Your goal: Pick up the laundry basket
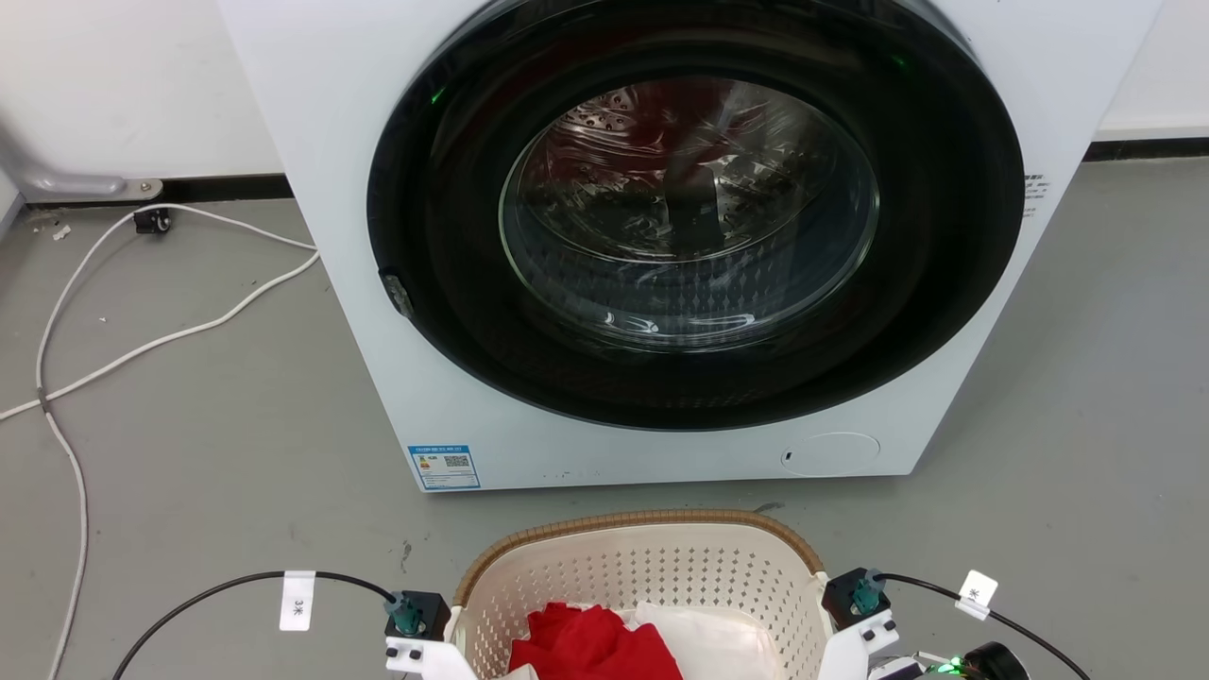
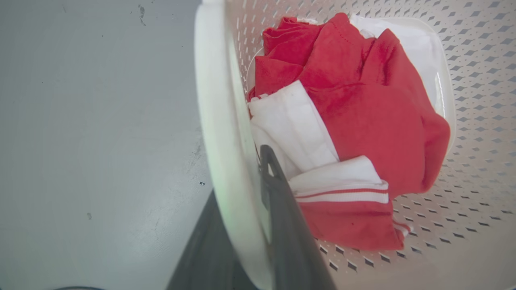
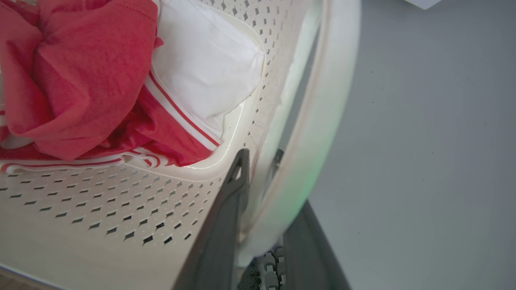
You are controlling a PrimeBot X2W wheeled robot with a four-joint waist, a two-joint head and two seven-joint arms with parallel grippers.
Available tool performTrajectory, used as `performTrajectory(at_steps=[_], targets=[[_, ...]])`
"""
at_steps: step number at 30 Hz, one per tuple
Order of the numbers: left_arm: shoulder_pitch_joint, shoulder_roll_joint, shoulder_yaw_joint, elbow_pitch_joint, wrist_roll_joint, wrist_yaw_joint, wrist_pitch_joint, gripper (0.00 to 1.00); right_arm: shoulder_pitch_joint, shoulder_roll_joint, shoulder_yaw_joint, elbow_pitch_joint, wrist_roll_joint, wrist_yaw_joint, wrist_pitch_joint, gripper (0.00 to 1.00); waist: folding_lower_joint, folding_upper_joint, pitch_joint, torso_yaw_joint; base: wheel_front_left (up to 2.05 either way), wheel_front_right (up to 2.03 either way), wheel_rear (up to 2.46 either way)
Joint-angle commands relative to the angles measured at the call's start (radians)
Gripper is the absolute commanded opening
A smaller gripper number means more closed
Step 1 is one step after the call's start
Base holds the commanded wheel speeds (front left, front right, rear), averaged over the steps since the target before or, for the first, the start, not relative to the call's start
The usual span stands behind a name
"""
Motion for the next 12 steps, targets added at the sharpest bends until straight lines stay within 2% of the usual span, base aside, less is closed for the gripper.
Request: performTrajectory(at_steps=[1,12], targets=[[-0.017,0.006,-0.008,-0.001,-0.002,-0.007,-0.009,0.00,-0.004,-0.011,0.008,0.002,-0.002,0.000,0.002,0.00,-0.0001,-0.0001,0.000,-0.001,0.00,0.00,0.00],[-0.021,0.008,-0.037,0.001,-0.032,-0.007,-0.012,0.00,-0.004,-0.016,0.023,0.002,0.015,0.000,0.004,0.00,-0.0001,-0.0001,0.000,-0.001,0.00,0.00,0.00]])
